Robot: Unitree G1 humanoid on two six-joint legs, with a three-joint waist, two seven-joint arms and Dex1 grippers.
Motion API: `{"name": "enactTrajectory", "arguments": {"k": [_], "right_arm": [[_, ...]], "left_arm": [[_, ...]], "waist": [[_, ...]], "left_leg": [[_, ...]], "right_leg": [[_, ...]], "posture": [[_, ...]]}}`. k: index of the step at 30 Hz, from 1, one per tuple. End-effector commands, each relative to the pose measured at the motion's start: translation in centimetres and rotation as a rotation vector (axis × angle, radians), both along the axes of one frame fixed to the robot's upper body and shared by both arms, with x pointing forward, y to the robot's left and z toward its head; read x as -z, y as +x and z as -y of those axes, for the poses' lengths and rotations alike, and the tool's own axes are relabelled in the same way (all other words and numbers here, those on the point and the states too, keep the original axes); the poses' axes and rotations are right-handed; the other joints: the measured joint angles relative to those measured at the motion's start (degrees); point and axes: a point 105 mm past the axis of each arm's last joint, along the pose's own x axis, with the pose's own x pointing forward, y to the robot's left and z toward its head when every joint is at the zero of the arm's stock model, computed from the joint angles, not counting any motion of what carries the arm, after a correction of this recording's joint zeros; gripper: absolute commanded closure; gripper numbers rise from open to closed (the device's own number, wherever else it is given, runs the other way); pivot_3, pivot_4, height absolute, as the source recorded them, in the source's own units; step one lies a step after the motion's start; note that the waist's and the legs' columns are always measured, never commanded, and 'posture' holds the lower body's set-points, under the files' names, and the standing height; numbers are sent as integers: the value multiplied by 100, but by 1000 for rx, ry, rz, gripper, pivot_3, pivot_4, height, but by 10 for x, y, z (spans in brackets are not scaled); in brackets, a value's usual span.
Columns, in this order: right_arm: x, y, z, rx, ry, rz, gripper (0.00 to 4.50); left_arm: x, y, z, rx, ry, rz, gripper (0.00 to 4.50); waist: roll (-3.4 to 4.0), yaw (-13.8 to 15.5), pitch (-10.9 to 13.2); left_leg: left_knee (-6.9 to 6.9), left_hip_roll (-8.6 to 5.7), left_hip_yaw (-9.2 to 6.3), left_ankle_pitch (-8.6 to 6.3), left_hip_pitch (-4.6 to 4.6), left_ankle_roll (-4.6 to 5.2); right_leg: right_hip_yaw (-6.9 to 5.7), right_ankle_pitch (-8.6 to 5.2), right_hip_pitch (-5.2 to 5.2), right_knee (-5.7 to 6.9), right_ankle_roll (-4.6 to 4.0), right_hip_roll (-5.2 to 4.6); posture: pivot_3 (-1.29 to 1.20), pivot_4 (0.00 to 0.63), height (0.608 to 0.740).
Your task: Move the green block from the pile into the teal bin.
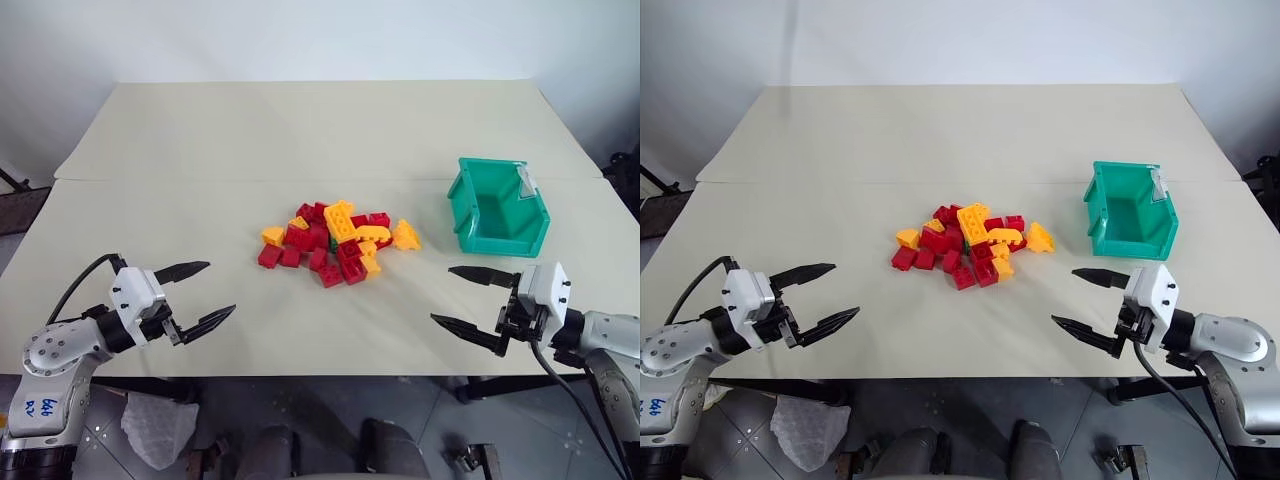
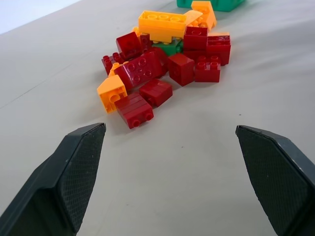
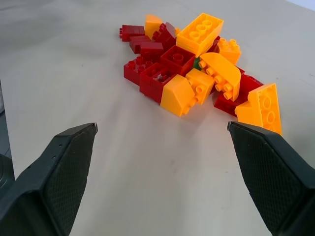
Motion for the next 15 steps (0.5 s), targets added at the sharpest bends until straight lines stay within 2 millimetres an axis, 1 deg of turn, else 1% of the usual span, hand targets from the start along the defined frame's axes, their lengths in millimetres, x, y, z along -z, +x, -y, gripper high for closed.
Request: {"name": "enactTrajectory", "arguments": {"k": [1, 4, 5, 7, 8, 10, 11, 12, 15], "right_arm": [[-14, 1, -5, -9, 11, 54, 25], [-17, 4, -7, 2, 30, 61, 25], [-21, 6, -12, 1, 59, 55, 25], [-27, 9, -23, -24, 94, 45, 401], [-26, 13, -29, -25, 82, 37, 578], [-24, 16, -43, -63, 44, 22, 1242], [-23, 20, -50, -64, 30, 12, 1627], [-22, 22, -55, -64, 23, 3, 1920], [-23, 34, -88, -85, 21, -32, 2999]], "left_arm": [[-9, -2, 0, 5, -34, 27, 0], [-10, -6, 3, 31, -69, 5, 0], [-10, -7, 2, 34, -62, 6, 0], [-9, -11, 0, 47, -50, -2, 0], [-7, -12, -2, 44, -46, -5, 0], [-5, -12, -6, 28, -38, -8, 0], [-6, -11, -8, 11, -47, -4, 0], [-6, -9, -9, -1, -55, 0, 0], [-9, -6, -8, -25, -83, 9, 0]], "waist": [[0, 0, 0], [0, 1, 0], [0, 0, 0], [0, -5, 0], [0, -24, 0], [0, -33, 0], [1, -27, 0], [0, -27, 0], [0, -24, 0]], "left_leg": [[0, 0, 0, 0, 0, 0], [0, 0, 0, 0, 0, 0], [0, 0, -1, 0, 0, 0], [0, 2, -2, 0, 0, 0], [0, 1, -1, 0, 0, 0], [0, 4, 2, 0, 1, -1], [0, 5, 2, 0, 1, -1], [0, 5, 2, 0, 1, -1], [0, 5, 0, 0, -1, -1]], "right_leg": [[0, 0, 0, 0, 0, 0], [1, 0, 0, 0, 0, 0], [1, 0, 0, 0, 0, 0], [0, 0, 0, 1, 0, 0], [0, 0, -1, 1, 0, 0], [1, 1, -2, 1, -2, 2], [1, 1, -2, 1, -2, 2], [1, 1, -3, 1, -2, 2], [1, 1, -5, 0, -2, 1]], "posture": [[0, 150, 740], [0, 150, 740], [0, 150, 740], [0, 150, 740], [0, 150, 740], [0, 150, 740], [0, 150, 740], [0, 150, 740], [0, 150, 740]]}}
